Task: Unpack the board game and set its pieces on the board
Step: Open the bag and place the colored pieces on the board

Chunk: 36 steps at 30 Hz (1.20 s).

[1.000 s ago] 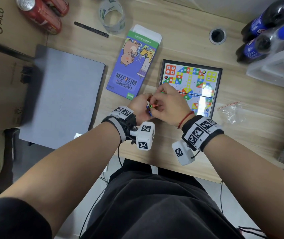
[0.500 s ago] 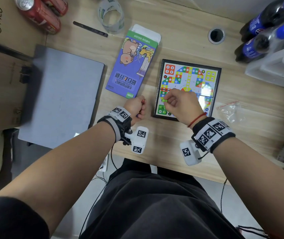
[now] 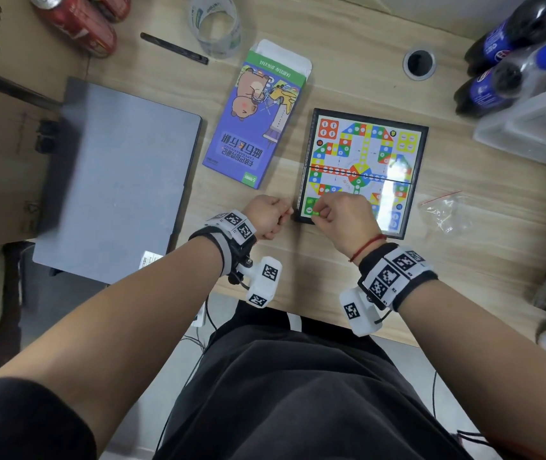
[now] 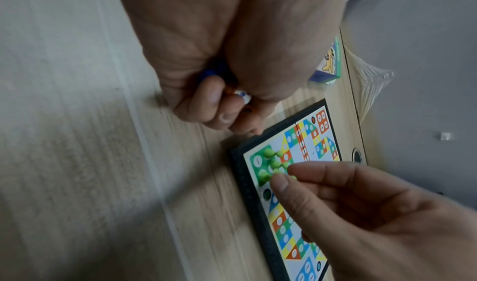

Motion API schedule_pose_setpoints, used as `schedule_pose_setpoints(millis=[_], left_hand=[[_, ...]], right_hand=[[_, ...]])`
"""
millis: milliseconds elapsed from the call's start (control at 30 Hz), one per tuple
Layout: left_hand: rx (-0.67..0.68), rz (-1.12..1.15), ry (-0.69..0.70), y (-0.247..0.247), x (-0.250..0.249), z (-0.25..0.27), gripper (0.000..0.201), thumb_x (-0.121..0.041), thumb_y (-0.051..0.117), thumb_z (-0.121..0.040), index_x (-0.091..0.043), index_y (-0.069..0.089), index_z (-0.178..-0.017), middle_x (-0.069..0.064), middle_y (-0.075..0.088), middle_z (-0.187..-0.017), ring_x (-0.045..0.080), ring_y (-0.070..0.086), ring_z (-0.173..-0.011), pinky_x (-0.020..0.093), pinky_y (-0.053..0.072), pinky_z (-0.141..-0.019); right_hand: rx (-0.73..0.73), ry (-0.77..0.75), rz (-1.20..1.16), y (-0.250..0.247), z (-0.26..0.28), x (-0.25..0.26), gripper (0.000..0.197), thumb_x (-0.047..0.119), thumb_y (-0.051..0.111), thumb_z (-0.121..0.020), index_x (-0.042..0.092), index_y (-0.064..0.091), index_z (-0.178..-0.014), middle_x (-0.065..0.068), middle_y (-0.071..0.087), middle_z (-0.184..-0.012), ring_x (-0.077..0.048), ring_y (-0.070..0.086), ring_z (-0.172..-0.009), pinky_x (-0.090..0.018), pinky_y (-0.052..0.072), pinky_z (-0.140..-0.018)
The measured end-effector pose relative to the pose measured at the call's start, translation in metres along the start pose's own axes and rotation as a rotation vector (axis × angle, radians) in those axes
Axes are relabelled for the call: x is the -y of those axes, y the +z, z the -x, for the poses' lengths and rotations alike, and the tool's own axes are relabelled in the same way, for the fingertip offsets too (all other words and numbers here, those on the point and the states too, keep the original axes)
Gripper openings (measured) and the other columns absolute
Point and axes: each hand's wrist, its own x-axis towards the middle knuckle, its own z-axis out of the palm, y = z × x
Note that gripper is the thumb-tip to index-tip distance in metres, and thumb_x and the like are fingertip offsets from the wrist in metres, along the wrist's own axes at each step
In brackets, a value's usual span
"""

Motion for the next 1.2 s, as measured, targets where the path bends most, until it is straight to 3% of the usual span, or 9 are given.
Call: schedule_pose_setpoints(millis=[267, 633, 800, 967, 1200], left_hand=[[-0.012, -0.037, -0.024, -0.001, 0.003, 0.0, 0.033, -0.03, 0.043, -0.102, -0.011, 0.052, -0.078, 0.002, 0.039, -0.06, 0.006, 0.027, -0.034, 0.012, 0.018, -0.035], [0.001, -0.056, -0.014, 0.0, 0.004, -0.001, 0.033, -0.029, 0.041, -0.103, -0.011, 0.054, -0.078, 0.003, 0.039, -0.06, 0.006, 0.027, -0.035, 0.012, 0.018, -0.036], [0.023, -0.046, -0.015, 0.001, 0.004, 0.001, 0.033, -0.029, 0.04, -0.103, -0.011, 0.055, -0.081, 0.002, 0.038, -0.06, 0.007, 0.026, -0.036, 0.012, 0.018, -0.036], [0.026, -0.04, -0.004, 0.002, 0.003, 0.001, 0.032, -0.028, 0.04, -0.104, -0.009, 0.061, -0.088, 0.001, 0.039, -0.06, 0.01, 0.025, -0.043, 0.014, 0.019, -0.037], [0.035, -0.039, 0.001, 0.003, 0.0, -0.001, 0.035, -0.028, 0.04, -0.104, -0.002, 0.064, -0.104, 0.002, 0.039, -0.06, 0.01, 0.026, -0.042, 0.015, 0.019, -0.037]], right_hand=[[-0.031, -0.055, 0.054, 0.015, -0.004, 0.005, 0.006, 0.018, 0.067, -0.08, 0.016, 0.069, -0.085, -0.003, 0.06, -0.082, -0.024, 0.06, -0.075, -0.036, 0.051, -0.065], [-0.046, -0.063, 0.06, 0.018, -0.005, 0.002, 0.008, 0.02, 0.07, -0.079, 0.018, 0.066, -0.086, -0.001, 0.055, -0.08, -0.024, 0.057, -0.069, -0.034, 0.048, -0.055], [-0.079, -0.067, 0.016, 0.015, -0.002, -0.003, 0.016, 0.023, 0.072, -0.076, 0.02, 0.065, -0.091, 0.002, 0.057, -0.084, -0.02, 0.059, -0.072, -0.036, 0.052, -0.058], [-0.085, -0.039, -0.042, 0.013, -0.003, -0.017, 0.048, 0.024, 0.078, -0.07, 0.015, 0.057, -0.112, -0.005, 0.05, -0.108, -0.016, 0.051, -0.075, -0.035, 0.053, -0.065], [-0.012, -0.034, -0.04, 0.016, -0.009, -0.021, 0.039, 0.021, 0.075, -0.074, 0.014, 0.06, -0.109, -0.005, 0.053, -0.103, -0.019, 0.055, -0.079, -0.041, 0.054, -0.071]])
